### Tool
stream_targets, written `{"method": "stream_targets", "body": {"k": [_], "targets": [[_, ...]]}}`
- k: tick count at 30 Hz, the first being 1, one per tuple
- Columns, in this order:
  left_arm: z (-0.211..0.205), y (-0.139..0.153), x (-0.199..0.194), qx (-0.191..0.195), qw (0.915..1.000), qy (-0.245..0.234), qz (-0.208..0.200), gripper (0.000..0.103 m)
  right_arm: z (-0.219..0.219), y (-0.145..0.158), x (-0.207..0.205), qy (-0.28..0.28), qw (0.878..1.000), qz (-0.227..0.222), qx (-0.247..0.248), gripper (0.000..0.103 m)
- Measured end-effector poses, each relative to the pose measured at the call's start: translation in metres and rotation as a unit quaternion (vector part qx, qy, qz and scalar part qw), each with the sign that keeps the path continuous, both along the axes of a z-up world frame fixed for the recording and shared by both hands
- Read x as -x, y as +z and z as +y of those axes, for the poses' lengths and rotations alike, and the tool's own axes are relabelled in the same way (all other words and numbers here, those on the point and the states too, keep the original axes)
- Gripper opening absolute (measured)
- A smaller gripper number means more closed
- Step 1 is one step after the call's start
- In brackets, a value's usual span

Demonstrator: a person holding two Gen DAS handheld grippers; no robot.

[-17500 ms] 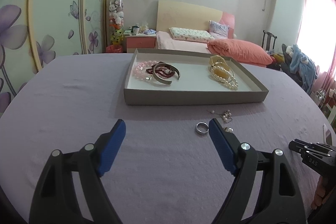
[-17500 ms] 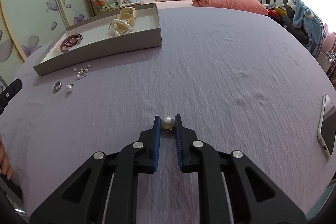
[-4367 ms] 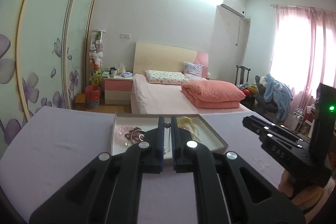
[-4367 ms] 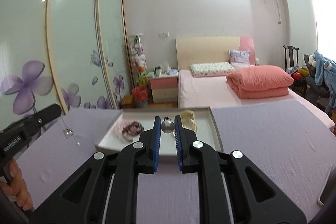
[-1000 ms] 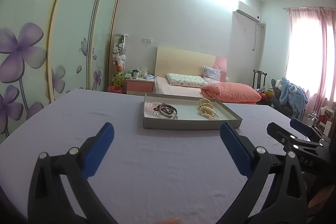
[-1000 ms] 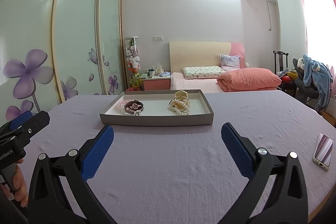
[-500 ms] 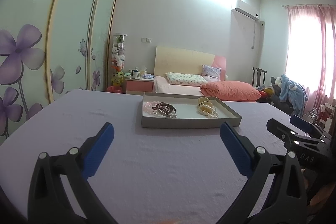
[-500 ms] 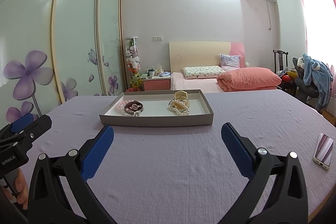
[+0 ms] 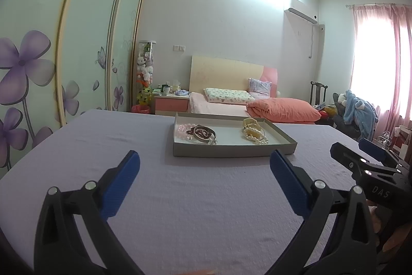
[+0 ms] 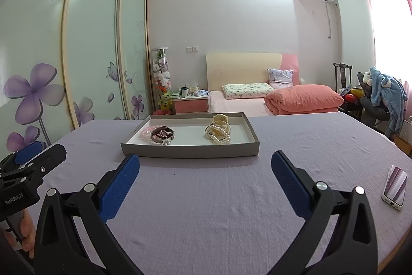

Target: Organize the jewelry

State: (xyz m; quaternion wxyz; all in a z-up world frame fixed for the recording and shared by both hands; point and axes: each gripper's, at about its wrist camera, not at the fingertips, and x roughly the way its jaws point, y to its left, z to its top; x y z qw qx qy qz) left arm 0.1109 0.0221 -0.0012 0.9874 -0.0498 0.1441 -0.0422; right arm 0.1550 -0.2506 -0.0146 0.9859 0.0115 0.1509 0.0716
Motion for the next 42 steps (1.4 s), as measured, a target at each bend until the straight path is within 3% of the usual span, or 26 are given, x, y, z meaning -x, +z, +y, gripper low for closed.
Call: {"method": "stream_targets", "body": {"k": [42], "targets": [[0.0018,-0.0014,-0.0036,-0.002,1.0,0.008,0.003,0.099,-0.0028,-0.0023,-0.0002,0.0,1.0,0.003,-0.005,0.101]]}}
